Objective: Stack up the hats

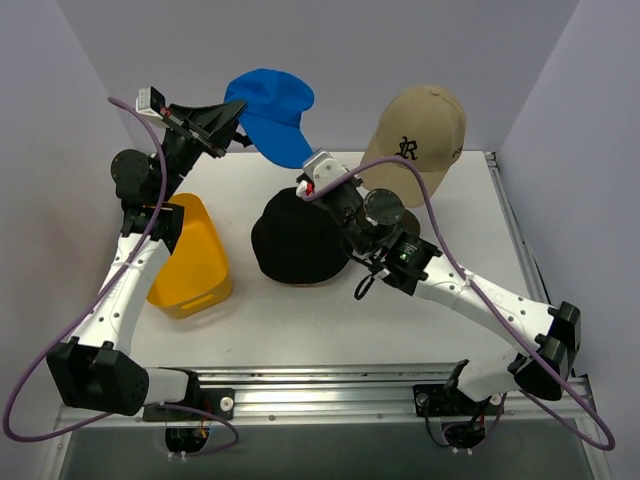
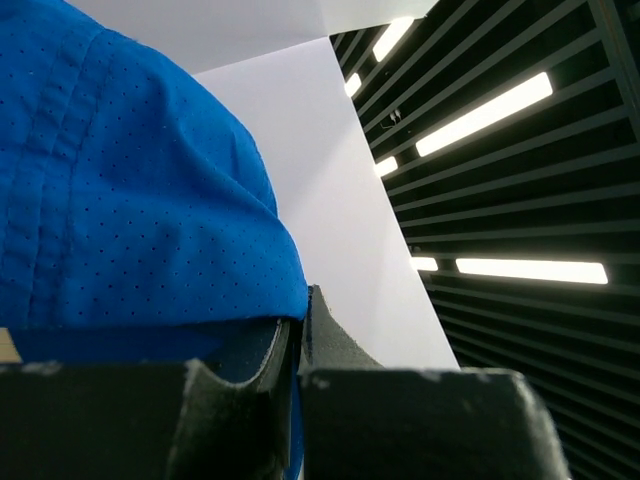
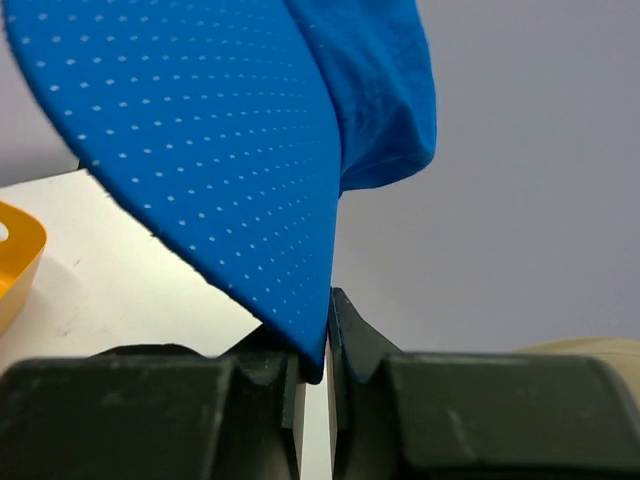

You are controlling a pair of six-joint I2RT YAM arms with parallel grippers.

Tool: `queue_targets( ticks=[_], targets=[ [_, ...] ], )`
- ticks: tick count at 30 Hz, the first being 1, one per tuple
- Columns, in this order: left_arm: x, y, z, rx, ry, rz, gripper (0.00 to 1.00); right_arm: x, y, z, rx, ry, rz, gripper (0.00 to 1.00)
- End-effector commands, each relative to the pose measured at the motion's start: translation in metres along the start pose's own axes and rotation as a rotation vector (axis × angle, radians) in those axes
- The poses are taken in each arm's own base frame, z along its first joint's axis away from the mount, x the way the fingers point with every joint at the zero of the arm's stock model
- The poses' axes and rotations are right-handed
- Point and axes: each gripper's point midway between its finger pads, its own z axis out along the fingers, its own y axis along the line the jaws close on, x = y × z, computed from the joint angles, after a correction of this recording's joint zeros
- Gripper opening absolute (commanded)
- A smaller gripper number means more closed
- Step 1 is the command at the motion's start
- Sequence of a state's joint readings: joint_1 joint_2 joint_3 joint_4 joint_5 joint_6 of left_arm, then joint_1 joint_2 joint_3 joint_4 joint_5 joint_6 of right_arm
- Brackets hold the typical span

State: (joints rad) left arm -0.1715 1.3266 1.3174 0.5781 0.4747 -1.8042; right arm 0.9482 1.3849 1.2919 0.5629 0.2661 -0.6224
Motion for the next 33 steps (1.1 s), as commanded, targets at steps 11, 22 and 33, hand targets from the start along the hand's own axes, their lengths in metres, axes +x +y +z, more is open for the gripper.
queue_targets(
  ticks=[11,22,33],
  targets=[
    [-0.013,0.031,0.007,-0.044,0.042,0.067,0.23,-0.103,-0.072,-0.021,0.098,-0.234,0.05,0.0],
    [-0.015,0.0,-0.007,-0.178,-0.028,0.425,0.96,-0.11,-0.136,0.006,0.232,-0.108,-0.072,0.0],
    [-0.012,0.029,-0.054,-0.303,-0.095,0.597,0.97,-0.09,-0.229,-0.003,0.555,0.071,-0.379,0.0]
  ],
)
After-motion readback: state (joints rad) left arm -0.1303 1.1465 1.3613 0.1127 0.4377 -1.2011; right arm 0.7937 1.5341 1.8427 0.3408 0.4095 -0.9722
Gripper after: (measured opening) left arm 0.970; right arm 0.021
